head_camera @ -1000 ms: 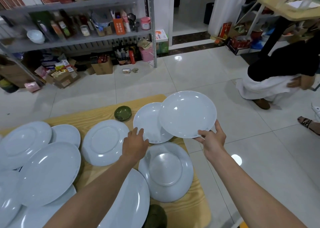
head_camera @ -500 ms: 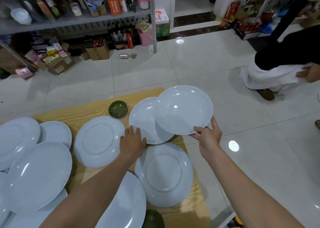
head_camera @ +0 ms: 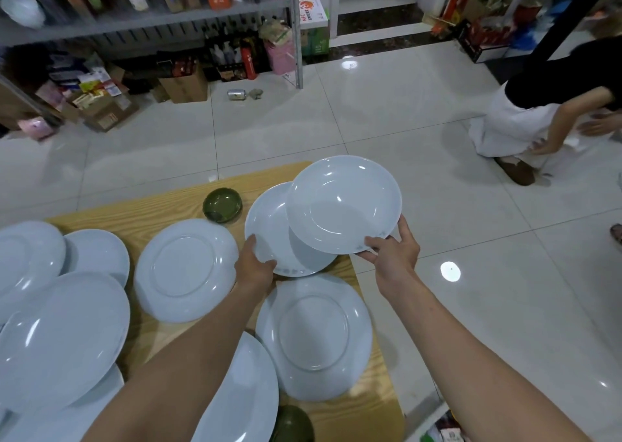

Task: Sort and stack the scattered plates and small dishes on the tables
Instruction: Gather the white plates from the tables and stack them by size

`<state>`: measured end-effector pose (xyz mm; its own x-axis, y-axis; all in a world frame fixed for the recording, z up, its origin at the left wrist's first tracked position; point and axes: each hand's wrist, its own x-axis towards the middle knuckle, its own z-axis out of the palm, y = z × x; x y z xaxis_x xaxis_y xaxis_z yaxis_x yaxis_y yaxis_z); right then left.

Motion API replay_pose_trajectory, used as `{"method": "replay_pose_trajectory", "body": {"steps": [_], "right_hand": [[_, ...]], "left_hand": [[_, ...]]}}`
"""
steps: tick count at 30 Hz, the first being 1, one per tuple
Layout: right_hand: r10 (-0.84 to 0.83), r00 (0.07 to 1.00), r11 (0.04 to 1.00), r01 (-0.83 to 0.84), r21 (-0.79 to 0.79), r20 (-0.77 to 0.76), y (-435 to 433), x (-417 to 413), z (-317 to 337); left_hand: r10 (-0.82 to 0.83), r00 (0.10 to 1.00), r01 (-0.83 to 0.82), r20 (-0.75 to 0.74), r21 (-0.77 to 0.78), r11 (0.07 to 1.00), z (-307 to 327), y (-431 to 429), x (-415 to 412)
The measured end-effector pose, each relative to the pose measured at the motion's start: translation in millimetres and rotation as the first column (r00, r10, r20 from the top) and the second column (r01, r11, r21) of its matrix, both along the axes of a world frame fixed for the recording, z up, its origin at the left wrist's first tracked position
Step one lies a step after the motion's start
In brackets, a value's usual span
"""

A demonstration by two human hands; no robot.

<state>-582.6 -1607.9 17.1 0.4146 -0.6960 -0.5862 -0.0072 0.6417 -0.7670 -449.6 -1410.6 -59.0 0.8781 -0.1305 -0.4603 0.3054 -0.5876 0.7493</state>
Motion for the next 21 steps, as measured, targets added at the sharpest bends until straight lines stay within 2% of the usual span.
{"method": "replay_pose_trajectory", "body": {"steps": [2,4,5,12,21], "right_hand": [[0.001,1.000,1.000,-0.001,0.003,0.002,0.9,-1.6,2.5],[0.000,1.000,1.000,0.000,0.005,0.007,0.9,-4.0,5.9],[0.000,1.000,1.000,0.000,0.005,0.014,0.7,-5.5,8.0],[0.013,0.997,1.000,-0.011,-0.016,0.073,6.2,-15.8,28.6],[0.111,0.977,0.994,-0.113,-0.004,0.184,43.8,-24.6,57.4]], "left_hand": [[0.140,0.986,-0.154,-0.085,-0.192,0.969,1.8,-0.8,-3.3],[0.245,0.941,-0.318,-0.234,-0.363,0.876,7.3,-0.9,-6.3],[0.283,0.915,-0.383,-0.288,-0.400,0.832,11.0,-0.7,-6.9],[0.340,0.880,-0.473,-0.332,-0.544,0.693,39.1,7.8,-23.5],[0.434,0.842,-0.533,-0.321,-0.616,0.580,79.2,41.1,-57.3]]}}
